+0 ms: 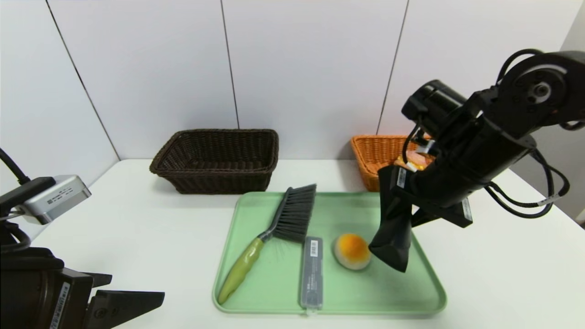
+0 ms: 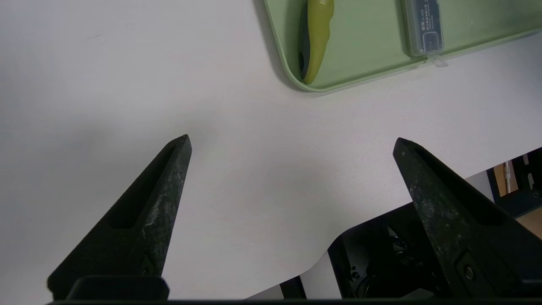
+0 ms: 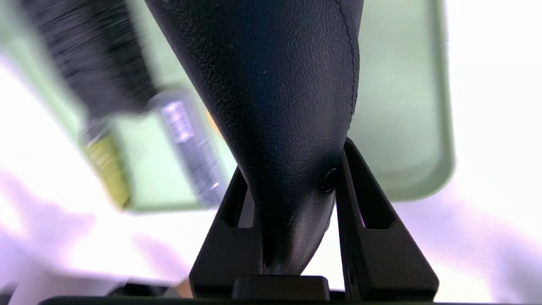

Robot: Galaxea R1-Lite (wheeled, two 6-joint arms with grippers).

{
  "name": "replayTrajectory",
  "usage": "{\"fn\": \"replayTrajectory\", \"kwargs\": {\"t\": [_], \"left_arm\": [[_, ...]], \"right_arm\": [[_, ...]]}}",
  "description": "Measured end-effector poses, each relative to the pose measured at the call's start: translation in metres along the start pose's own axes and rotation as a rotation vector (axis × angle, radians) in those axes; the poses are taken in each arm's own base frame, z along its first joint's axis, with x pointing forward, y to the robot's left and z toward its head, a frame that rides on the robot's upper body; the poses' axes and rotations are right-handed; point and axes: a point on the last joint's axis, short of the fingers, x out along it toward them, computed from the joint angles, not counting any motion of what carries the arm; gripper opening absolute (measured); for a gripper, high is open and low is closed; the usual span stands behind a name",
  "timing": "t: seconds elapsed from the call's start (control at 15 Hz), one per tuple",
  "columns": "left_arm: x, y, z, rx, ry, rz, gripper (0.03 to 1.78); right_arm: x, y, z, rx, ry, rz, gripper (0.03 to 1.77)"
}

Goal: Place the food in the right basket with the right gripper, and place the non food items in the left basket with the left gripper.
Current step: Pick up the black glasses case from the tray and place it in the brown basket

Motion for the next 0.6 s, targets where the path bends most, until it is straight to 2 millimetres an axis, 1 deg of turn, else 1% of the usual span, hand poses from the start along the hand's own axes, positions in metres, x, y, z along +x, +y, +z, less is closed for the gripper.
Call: {"fn": "replayTrajectory", "kwargs": {"t": [0.2,0.33,0.47,0.6], "left_arm": [[0.001,0.000,-0.001,0.000,0.008,0.002,1.69],[0.001,0.000,-0.001,0.000,0.007,0.003,1.69],[0.000,0.000,0.000,0.000,0.006,0.002,1.69],[0.000,0.000,0.000,-0.001,0.000,0.000,1.69]], "right_arm": [[-0.044,0.010,-0.005,-0.078,-0.027,0.217,0.48],[-0.065,0.022,-0.006,-0.178,-0.099,0.360,0.48],[-0.076,0.037,-0.008,-0.258,-0.181,0.474,0.48],[-0.079,0.055,-0.007,-0.307,-0.266,0.579,0.47]]}}
